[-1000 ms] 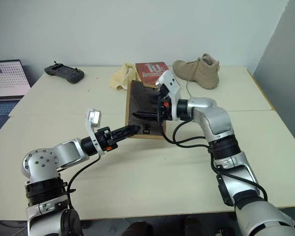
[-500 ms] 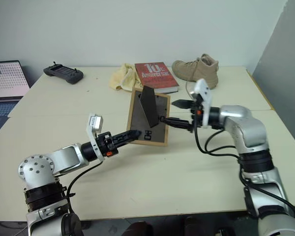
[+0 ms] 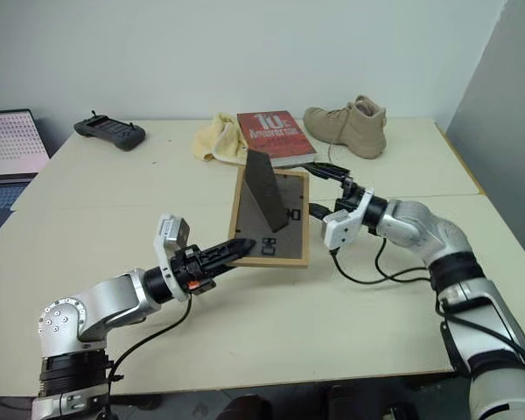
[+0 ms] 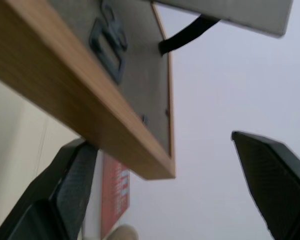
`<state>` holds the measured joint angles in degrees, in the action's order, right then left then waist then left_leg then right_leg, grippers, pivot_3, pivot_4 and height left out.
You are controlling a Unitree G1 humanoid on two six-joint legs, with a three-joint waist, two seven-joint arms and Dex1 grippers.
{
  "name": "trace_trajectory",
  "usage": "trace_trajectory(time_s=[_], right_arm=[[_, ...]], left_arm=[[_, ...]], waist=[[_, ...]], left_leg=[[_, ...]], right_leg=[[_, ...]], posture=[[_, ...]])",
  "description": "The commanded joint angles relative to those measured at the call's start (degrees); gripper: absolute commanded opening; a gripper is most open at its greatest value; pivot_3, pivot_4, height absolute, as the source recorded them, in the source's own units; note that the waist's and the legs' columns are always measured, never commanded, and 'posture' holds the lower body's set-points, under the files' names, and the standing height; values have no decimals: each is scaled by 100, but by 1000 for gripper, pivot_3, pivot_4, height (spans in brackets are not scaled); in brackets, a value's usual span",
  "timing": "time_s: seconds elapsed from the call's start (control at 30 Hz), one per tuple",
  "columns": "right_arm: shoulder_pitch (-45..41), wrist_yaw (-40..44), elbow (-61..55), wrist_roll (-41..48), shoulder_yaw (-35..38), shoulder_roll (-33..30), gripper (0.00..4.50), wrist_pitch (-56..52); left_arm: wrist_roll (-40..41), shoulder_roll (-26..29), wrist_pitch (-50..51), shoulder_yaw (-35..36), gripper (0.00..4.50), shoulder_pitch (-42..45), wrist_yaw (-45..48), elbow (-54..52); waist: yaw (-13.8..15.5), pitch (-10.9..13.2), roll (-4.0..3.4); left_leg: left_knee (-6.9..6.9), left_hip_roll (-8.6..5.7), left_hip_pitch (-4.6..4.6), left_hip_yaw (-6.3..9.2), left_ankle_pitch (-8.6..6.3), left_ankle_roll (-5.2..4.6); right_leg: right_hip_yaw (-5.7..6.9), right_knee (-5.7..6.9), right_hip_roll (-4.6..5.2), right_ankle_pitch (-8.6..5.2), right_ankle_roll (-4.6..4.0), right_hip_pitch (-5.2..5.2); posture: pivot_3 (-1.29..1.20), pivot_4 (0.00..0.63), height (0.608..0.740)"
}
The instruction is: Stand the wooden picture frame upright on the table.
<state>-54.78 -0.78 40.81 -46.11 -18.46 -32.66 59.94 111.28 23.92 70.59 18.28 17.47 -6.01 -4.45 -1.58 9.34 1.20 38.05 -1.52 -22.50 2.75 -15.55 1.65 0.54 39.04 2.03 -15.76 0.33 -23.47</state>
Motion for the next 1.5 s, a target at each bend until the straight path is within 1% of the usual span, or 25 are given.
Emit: trace_trajectory(time_s=[0.03, 0.07, 0.1, 0.13, 0.17, 0.3, 0.43, 0.5, 0.53, 0.6, 0.67, 0.73, 0.77, 0.8, 0.87, 0.9, 0.93, 0.97, 1.0, 1.03, 1.1, 1.17, 1.27, 1.37, 1.5], right_arm=[[-393, -1124, 165, -589, -289, 136, 4430, 347], [-440, -1300, 199, -705, -369, 134, 4430, 408], [-487, -1441, 243, -810, -464, 127, 4061, 460], [-518, -1579, 256, -946, -564, 114, 3992, 463], [-555, -1717, 287, -1067, -654, 102, 3631, 448], [-655, -1972, 530, -1116, -813, 85, 2748, 518], [-739, -2078, 705, -1070, -845, -2, 2150, 611], [-761, -2113, 775, -1060, -867, -61, 1949, 656], [-770, -2110, 798, -1029, -876, -89, 1801, 687], [-792, -2042, 876, -923, -890, -122, 1419, 758], [-811, -1816, 1064, -645, -851, -127, 1368, 885], [-838, -1333, 1412, -116, -780, -63, 1367, 1042], [-841, -864, 1658, 351, -746, 11, 1367, 1136], [-803, -136, 1904, 1019, -711, 144, 1367, 1159], [-488, 1983, 1871, 2885, -527, 518, 1366, 493], [-278, 3182, 1565, 3888, -314, 751, 1365, -345], [-127, 4186, 1276, 4668, -83, 980, 1365, -1326], [-39, 4864, 1054, 5198, 86, 1131, 1365, -2049], [-3, 5469, 833, 5808, 311, 1390, 1364, -3195], [10, 5803, 672, 6163, 459, 1536, 1364, -3968], [-9, 6102, 449, 6529, 695, 1782, 1364, -5006], [-99, 6314, 551, 6674, 832, 2004, 1364, -5760], [-262, 6404, 1147, 6648, 1008, 2349, 1364, -6236], [-300, 6245, 1774, 6404, 1092, 2609, 1364, -6167], [-280, 6249, 2287, 5999, 1016, 2706, 1364, -6015]], left_arm=[[172, 51, -158, -119, 1296, -44, 116, -349], [172, 60, -181, -133, 1296, -49, 118, -349], [172, 68, -203, -142, 1296, -48, 130, -344], [172, 78, -212, -153, 1296, -44, 162, -339], [172, 72, -227, -164, 1296, -28, 173, -330], [172, 75, -284, -254, 1296, -91, 181, -399], [172, 136, -295, -274, 1296, -147, 221, -420], [172, 197, -309, -273, 1992, -185, 275, -441], [172, 230, -353, -269, 2061, -208, 248, -460], [172, 300, -389, -243, 2514, -220, 289, -467], [172, 487, -440, -101, 2907, -133, 339, -432], [172, 831, -488, 46, 3253, -1, 388, -379], [172, 1095, -552, 149, 3540, 85, 390, -359], [172, 1345, -654, 320, 3722, 170, 385, -324], [-271, 1936, -698, 586, 4260, 156, 599, -571], [-610, 2173, -647, 635, 4464, 41, 787, -878], [-1123, 2404, -644, 619, 4500, -149, 1013, -1321], [-1662, 2571, -718, 534, 4500, -322, 1193, -1724], [-2649, 2767, -1086, 291, 4500, -605, 1397, -2402], [-3372, 2881, -1402, 101, 4500, -805, 1564, -2843], [-4381, 2770, -2079, -139, 4500, -1161, 1788, -3435], [-5458, 2588, -2763, -500, 4500, -1585, 1916, -3785], [-6701, 2261, -3545, -1003, 4500, -2233, 2000, -4023], [-7385, 1868, -4041, -1275, 4500, -2660, 1996, -4039], [-7664, 1440, -4257, -1249, 4500, -2893, 2026, -3936]], waist=[[9, 0, 0], [7, 0, 0], [12, 1, 1], [14, 1, 2], [14, 1, 2], [10, 2, 2], [-2, 1, 2], [-3, 2, 2], [-4, 1, 3], [-4, 1, 4], [-6, 2, 5], [-11, 3, 7], [-15, 4, 9], [-17, 5, 10], [-39, 14, 30], [-66, 13, 38], [-86, 13, 37], [-91, 16, 31], [-99, 16, 31], [-117, 18, 27], [-76, 38, -4], [-11, 39, -6], [6, 40, -16], [31, 40, -14], [46, 39, -14]], left_leg=[[0, -1, 0, 0, 0, 0], [1, -1, 1, 1, 0, 0], [1, -2, 2, -1, 1, 1], [1, -2, 1, 2, 1, 1], [1, -2, 1, 2, 1, 1], [1, -2, 3, 1, 1, 0], [1, -2, 4, -1, 1, 0], [0, -2, 4, -1, 1, 0], [0, -1, 4, -1, 1, 0], [0, 0, 5, 1, 1, 0], [0, 1, 8, -1, 1, 0], [0, 0, 8, -2, 1, 0], [0, 2, 8, 0, 1, 0], [0, 4, 8, 0, 1, -1], [0, 11, 15, -1, 1, -1], [-1, 15, 16, 2, 0, -1], [0, 22, 21, 3, 0, -2], [-2, 22, 26, 3, -1, -4], [-7, 19, 26, 1, -1, -5], [-9, 20, 23, 3, -2, -6], [-14, 14, 21, 3, -4, -9], [-15, 11, 5, 8, -5, -8], [-25, 11, 16, 7, -7, -10], [-24, 11, 19, 8, -20, -32], [-18, 10, 7, 9, -21, -35]], right_leg=[[-1, -1, 0, 0, 0, 2], [0, -2, 0, 0, 0, 4], [-2, -1, 0, 0, 0, 4], [1, -1, 0, 0, 0, 5], [2, -2, 0, 0, 0, 6], [0, -2, 0, 0, 0, 8], [-1, -1, 0, 0, 0, 9], [-1, -1, 0, 0, 0, 9], [-1, -1, 0, 0, 0, 9], [1, -1, -2, 0, 0, 10], [-1, -2, -2, 0, 0, 13], [-1, -2, -2, 0, -1, 13], [1, -2, -2, 0, -1, 14], [2, -3, -3, 0, -1, 15], [3, -5, -8, 0, -2, 23], [5, -6, -8, 0, -3, 24], [4, -11, -14, 0, -4, 29], [2, -14, -13, -1, -6, 34], [0, -18, -8, -1, -6, 35], [1, -24, -8, -1, -6, 35], [-2, -28, -3, 0, -7, 32], [5, -15, -1, 0, -8, 8], [4, -8, -3, 6, -21, 9], [6, -7, -5, 8, -25, 13], [10, -10, -3, 9, -24, 8]], posture=[[0, 150, 740], [0, 150, 740], [0, 150, 740], [0, 150, 740], [0, 150, 740], [0, 150, 740], [0, 150, 740], [0, 150, 740], [0, 150, 740], [0, 150, 740], [0, 150, 740], [0, 150, 740], [0, 150, 740], [0, 150, 740], [0, 150, 740], [0, 150, 740], [0, 150, 740], [0, 150, 740], [0, 150, 740], [0, 150, 740], [0, 150, 740], [0, 150, 740], [0, 150, 740], [0, 150, 740], [0, 150, 740]])
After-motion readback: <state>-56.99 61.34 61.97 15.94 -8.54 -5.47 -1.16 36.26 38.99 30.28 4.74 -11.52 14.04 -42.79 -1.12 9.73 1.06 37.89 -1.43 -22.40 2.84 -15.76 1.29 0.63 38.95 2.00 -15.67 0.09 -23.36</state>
